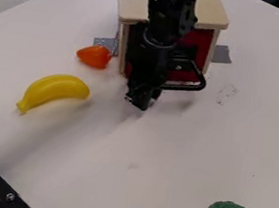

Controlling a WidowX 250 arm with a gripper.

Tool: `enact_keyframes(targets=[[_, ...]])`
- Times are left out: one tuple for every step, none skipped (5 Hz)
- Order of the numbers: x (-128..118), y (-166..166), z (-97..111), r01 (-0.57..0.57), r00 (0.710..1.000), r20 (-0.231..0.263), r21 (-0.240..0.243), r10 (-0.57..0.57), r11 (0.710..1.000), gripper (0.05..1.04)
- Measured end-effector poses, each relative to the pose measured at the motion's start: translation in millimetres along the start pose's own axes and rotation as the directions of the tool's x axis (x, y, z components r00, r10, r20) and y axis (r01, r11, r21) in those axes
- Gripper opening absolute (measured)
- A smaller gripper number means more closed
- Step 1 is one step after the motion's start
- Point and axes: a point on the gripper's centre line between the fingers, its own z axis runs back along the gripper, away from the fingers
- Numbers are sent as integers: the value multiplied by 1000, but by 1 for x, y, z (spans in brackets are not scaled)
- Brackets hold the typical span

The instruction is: Opens the drawer

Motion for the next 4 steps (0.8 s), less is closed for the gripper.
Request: enact_keyframes(targets=[[-4,10,2,13,1000,-6,1,-13,1000,409],[-11,22,3,39,999,-10,2,-38,999,409],[-15,31,4,55,998,-14,4,-55,998,409],[-18,40,5,66,998,-16,3,-66,998,409]])
